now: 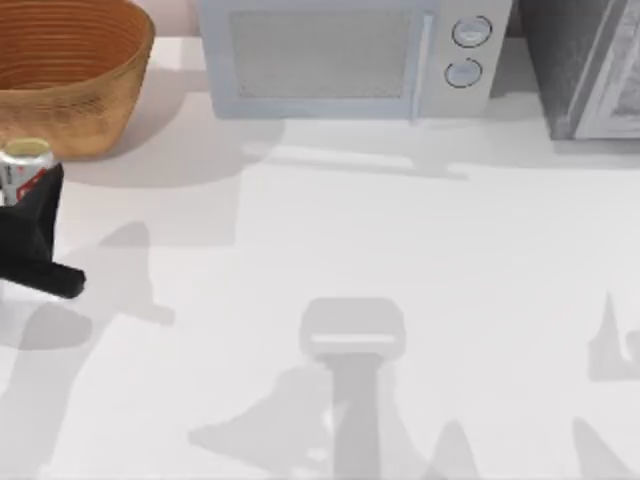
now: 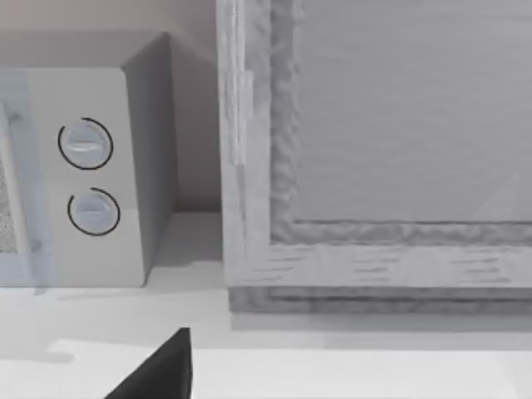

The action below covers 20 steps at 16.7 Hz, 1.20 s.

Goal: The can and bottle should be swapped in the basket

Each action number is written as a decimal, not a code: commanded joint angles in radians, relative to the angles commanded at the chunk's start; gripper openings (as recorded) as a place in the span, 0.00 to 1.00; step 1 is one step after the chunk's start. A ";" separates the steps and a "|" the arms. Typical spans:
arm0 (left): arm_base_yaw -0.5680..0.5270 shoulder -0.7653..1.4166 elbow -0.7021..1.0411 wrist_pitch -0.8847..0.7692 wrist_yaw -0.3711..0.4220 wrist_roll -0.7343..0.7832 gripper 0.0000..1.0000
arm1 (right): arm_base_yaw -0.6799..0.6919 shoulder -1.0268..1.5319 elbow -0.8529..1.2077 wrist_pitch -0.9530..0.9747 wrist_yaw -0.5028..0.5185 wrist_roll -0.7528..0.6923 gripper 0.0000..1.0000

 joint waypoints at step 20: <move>-0.267 1.612 0.820 0.884 0.831 0.012 0.00 | 0.000 0.000 0.000 0.000 0.000 0.000 1.00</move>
